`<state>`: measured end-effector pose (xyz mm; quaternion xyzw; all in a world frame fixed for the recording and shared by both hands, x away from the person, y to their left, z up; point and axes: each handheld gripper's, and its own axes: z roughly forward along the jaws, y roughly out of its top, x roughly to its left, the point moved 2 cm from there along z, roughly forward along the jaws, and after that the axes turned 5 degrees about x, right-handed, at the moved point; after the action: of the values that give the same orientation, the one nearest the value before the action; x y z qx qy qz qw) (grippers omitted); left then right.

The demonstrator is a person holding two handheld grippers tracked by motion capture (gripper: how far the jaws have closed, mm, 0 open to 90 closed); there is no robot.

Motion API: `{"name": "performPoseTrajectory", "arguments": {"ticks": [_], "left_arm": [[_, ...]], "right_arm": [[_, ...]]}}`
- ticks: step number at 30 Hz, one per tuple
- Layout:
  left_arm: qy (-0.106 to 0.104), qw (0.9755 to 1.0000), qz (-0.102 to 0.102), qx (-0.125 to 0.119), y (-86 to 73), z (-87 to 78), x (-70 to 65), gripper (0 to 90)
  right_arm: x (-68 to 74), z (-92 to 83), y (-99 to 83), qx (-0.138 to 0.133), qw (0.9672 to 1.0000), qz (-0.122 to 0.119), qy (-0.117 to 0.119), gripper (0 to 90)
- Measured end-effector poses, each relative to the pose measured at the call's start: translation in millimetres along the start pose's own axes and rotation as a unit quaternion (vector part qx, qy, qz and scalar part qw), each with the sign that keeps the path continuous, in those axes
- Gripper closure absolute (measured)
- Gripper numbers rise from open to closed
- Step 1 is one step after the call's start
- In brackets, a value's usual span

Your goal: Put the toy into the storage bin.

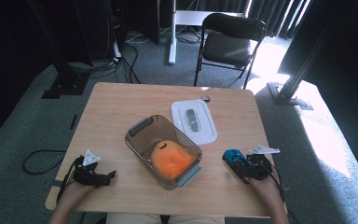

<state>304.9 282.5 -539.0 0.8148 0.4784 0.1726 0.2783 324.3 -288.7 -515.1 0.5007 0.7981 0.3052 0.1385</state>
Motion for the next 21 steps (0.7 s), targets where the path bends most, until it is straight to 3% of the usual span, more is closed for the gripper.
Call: {"name": "performPoseTrajectory", "arguments": {"ticks": [17,21], "left_arm": [[0.000,1.0000,0.000,0.000,0.0,0.0,0.0,0.5],[0.000,1.0000,0.000,0.000,0.0,-0.1,0.0,0.5]], "right_arm": [[-0.8,14.1,3.6,0.036,0.9989,-0.029,-0.006,19.4],[1.4,17.7,3.4,0.058,0.9972,-0.044,-0.020,19.9]]}}
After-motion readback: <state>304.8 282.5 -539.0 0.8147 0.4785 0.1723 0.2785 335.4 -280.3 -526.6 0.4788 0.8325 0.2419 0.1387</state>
